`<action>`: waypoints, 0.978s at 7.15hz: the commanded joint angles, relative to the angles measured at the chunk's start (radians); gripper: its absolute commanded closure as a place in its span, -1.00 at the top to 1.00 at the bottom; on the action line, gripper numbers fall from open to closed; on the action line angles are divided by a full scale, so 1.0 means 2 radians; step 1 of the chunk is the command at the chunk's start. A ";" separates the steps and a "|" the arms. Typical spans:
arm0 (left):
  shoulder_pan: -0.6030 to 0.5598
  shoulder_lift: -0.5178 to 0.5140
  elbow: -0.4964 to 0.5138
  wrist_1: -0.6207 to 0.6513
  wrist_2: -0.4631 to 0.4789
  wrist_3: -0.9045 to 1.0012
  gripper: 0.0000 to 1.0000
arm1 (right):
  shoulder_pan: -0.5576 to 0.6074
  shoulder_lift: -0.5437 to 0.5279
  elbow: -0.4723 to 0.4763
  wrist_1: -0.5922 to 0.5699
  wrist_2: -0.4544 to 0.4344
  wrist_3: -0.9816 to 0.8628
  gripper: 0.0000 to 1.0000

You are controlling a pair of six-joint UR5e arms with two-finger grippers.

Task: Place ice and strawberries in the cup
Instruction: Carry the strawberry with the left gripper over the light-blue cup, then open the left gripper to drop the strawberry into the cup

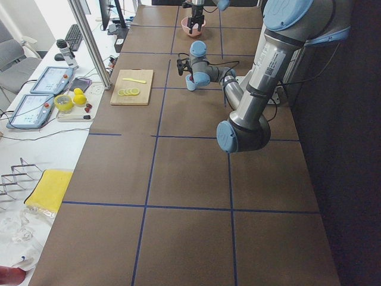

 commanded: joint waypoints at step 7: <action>0.010 -0.031 0.027 0.018 0.014 0.001 0.38 | 0.004 -0.010 0.000 0.000 0.001 -0.013 1.00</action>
